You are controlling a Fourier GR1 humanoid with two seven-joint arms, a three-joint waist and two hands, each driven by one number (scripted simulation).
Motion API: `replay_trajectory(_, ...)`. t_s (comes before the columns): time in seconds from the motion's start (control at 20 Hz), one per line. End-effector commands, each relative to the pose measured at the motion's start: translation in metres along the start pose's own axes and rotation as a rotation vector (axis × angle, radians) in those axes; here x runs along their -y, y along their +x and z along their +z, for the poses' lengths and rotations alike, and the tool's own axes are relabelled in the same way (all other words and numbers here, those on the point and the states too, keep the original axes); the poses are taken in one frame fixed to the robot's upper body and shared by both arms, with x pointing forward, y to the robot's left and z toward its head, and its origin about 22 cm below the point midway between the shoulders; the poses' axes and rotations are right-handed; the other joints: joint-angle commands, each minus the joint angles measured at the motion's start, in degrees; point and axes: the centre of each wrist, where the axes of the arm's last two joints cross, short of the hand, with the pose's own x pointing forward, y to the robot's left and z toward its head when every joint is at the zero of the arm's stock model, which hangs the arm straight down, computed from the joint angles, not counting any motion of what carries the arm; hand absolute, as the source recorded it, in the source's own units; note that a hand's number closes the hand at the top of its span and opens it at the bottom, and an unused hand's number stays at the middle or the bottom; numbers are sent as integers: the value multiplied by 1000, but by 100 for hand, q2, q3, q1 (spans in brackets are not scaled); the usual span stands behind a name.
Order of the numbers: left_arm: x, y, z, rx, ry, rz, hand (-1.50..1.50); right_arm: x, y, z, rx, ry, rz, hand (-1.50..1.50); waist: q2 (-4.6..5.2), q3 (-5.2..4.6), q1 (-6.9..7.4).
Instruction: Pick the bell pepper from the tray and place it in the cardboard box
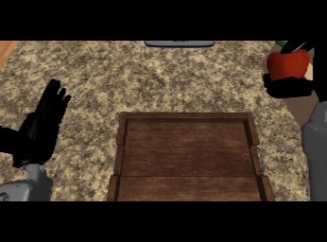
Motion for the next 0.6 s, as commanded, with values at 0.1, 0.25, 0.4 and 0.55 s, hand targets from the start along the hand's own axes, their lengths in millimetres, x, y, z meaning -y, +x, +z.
replay_trajectory(0.1,11,21,2,16,-8,-3,0,-16,-49,-40,-54,-66,125,150,10,4,64)
replay_trajectory(0.25,6,7,1,11,-1,7,0,-4,-85,-53,-41,-30,169,150,5,2,27)
replay_trajectory(0.4,8,-8,2,-2,-8,-4,0,-14,-99,-70,-60,-26,210,150,12,1,41)
replay_trajectory(0.55,19,8,5,2,-6,12,0,-24,-116,-87,-64,26,252,150,17,3,85)
